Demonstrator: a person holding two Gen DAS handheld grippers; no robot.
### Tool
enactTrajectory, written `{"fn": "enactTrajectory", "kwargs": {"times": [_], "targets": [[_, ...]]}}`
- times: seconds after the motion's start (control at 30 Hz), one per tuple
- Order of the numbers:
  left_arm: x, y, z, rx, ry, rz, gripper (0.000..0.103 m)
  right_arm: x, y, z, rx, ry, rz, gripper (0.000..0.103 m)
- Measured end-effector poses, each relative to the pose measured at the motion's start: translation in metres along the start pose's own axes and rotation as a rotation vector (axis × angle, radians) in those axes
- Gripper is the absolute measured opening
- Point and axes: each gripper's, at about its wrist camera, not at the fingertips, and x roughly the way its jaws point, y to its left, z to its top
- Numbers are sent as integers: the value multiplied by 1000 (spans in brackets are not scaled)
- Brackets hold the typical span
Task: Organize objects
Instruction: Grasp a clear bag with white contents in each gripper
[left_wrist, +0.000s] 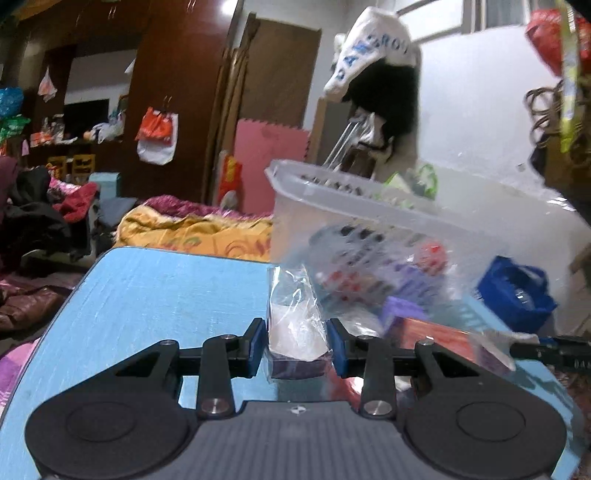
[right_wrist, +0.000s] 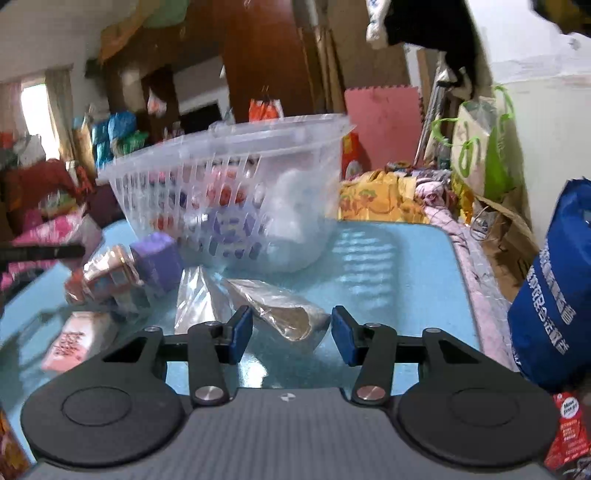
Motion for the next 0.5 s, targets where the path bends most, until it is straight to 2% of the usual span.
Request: {"fn": "enactTrajectory", "kwargs": {"times": [0.27,0.5], "targets": [[-37,-2,-25,-26,-71,-74,41,-35,9,-15,15,-108,29,51],[-44,-13,-40,27,-64,-99,41,-50,27,-31,5,-159,60,51]]}}
